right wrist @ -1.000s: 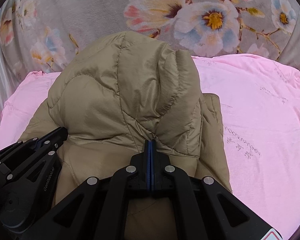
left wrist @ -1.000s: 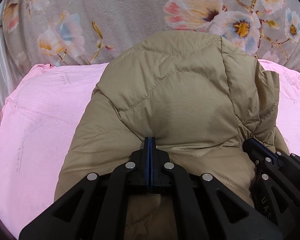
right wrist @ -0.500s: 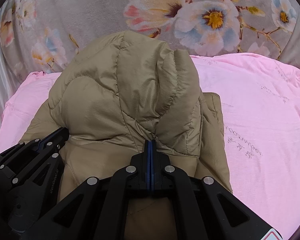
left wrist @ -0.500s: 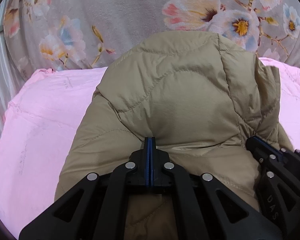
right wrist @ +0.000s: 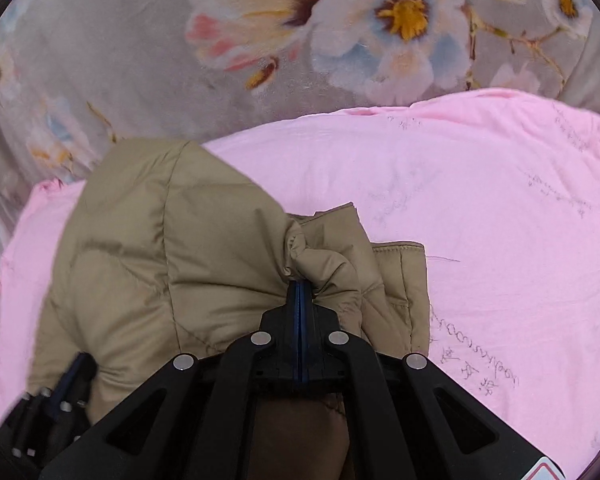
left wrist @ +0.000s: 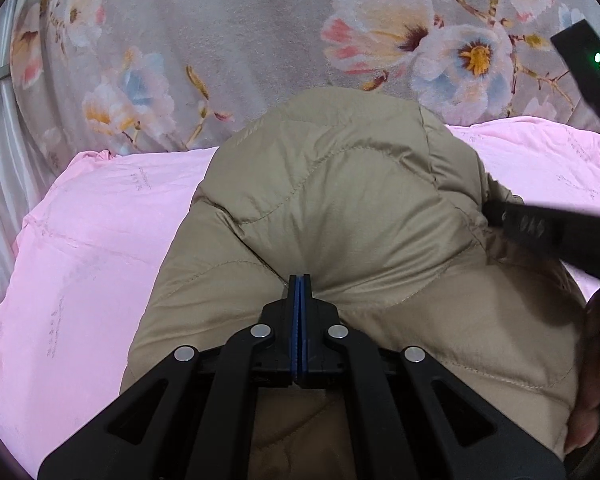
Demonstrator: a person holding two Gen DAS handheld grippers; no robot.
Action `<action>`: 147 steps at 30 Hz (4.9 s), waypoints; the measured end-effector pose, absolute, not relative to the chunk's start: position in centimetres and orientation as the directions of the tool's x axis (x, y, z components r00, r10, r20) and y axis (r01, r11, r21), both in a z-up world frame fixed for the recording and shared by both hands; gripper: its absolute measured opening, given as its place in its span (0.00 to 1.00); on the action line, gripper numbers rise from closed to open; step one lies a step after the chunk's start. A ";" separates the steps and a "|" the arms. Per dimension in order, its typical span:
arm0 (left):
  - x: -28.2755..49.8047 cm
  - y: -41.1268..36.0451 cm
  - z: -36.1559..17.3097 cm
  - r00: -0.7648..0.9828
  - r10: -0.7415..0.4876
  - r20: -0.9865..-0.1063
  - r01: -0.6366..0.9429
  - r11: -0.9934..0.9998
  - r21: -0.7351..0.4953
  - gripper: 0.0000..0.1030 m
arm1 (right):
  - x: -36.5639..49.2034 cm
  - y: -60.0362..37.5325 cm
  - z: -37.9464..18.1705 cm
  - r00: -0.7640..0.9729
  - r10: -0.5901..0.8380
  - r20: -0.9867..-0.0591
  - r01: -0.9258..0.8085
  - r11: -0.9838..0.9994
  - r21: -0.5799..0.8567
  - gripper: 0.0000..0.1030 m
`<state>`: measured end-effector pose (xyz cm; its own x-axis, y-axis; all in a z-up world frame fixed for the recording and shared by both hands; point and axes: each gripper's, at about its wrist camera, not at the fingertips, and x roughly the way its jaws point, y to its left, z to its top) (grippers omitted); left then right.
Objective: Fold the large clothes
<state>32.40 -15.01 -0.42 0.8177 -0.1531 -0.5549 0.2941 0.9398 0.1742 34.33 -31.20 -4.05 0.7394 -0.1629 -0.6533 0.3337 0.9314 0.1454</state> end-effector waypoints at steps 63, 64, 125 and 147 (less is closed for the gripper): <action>7.1 -4.6 -2.7 0.794 -0.125 -0.595 0.263 0.953 0.150 0.84 | 0.1 -18.8 -7.9 0.698 -0.241 -0.675 0.296 0.954 -0.035 0.73; 7.1 -4.6 -2.7 0.796 -0.122 -0.593 0.262 0.953 0.155 0.86 | 0.0 -18.9 -7.8 0.702 -0.238 -0.671 0.298 0.954 -0.026 0.73; 6.3 -3.0 -3.1 0.783 -0.062 -0.619 0.192 0.971 0.145 0.94 | -0.7 -18.8 -7.1 0.727 -0.275 -0.628 0.343 0.939 -0.014 0.84; 6.3 -2.9 -3.0 0.785 -0.061 -0.617 0.192 0.970 0.148 0.94 | -0.8 -18.8 -7.1 0.728 -0.277 -0.627 0.345 0.939 -0.014 0.84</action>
<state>6.31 -2.93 -3.02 0.7848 -0.0612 -0.6168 0.1919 0.9702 0.1479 -0.76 -18.76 -7.09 0.7279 -0.2768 -0.6273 0.3449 0.9385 -0.0139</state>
